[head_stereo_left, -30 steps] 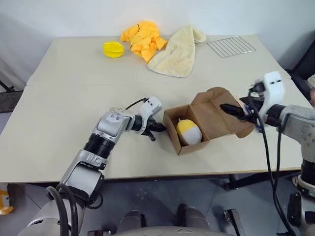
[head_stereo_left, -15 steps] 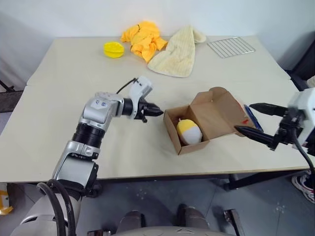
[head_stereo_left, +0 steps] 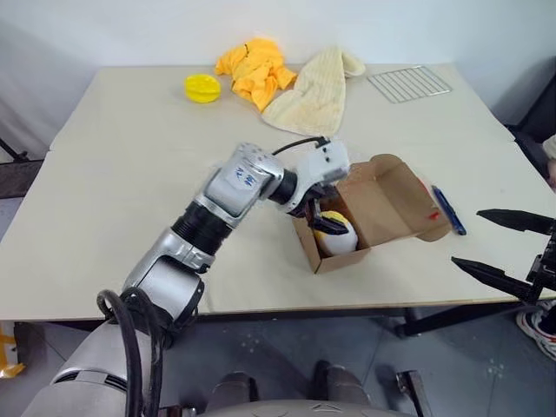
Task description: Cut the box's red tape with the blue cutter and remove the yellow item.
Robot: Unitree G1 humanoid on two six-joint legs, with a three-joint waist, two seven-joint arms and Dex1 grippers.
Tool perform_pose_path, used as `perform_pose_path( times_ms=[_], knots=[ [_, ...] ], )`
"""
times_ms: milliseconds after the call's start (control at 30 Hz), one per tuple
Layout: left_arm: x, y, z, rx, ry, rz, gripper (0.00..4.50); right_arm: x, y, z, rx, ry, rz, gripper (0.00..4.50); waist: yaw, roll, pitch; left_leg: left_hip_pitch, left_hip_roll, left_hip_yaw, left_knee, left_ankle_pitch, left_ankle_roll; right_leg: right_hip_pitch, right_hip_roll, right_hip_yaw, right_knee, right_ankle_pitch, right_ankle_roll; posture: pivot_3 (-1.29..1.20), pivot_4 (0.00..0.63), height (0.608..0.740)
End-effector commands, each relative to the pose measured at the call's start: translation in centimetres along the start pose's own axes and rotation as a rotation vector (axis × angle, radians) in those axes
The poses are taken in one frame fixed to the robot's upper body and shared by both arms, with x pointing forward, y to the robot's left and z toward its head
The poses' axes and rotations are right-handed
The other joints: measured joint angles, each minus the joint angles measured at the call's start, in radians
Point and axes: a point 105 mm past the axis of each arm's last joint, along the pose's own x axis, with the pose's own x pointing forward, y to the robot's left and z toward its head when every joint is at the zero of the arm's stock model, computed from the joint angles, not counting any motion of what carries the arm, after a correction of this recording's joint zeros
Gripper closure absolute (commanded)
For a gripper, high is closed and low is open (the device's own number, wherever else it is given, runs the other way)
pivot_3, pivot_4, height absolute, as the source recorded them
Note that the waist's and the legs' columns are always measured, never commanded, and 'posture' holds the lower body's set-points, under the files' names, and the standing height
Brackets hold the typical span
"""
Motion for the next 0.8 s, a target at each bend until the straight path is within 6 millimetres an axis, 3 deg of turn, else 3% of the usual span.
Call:
perform_pose_path(
  times_ms=[33,167,300,467,800],
  knots=[
    [0.6,-0.1,0.6,0.129,0.069,-0.011,0.01,-1.4,0.5,0.9,-0.041,-0.021,-0.054,0.00,0.003,0.000,0.000,0.000,0.000,0.000,0.000,0.000,0.000,0.000,0.000,0.000,0.000,0.000,0.000,0.00,0.150,0.740],
    [2.6,-0.4,-0.7,0.218,0.149,-0.047,0.01,-2.6,1.5,0.1,-0.017,0.002,-0.106,0.00,0.023,0.000,0.000,0.000,0.000,0.000,0.000,0.000,0.000,0.000,0.000,0.000,0.000,0.000,0.000,0.00,0.150,0.740],
    [3.5,-0.7,-2.0,0.265,0.192,-0.081,0.01,-2.3,2.2,0.2,-0.010,-0.005,-0.127,0.00,0.022,0.000,0.000,0.000,0.000,0.000,0.001,0.000,0.001,0.000,0.000,0.000,-0.001,0.000,0.000,0.00,0.150,0.740],
    [4.0,-0.9,-2.1,0.275,0.171,-0.090,1.25,-2.1,2.5,0.4,-0.011,-0.025,-0.148,0.00,0.021,0.000,0.000,0.000,0.000,0.000,0.001,-0.001,0.001,0.000,0.000,0.000,0.000,0.000,-0.001,0.00,0.150,0.740],
    [2.0,0.8,1.0,0.227,0.023,0.025,3.94,-2.0,1.7,0.2,-0.021,-0.029,-0.143,0.00,0.022,0.000,0.000,0.000,0.000,0.000,0.002,-0.001,0.001,0.000,0.000,0.000,0.000,0.000,-0.001,0.00,0.150,0.740]
  ],
)
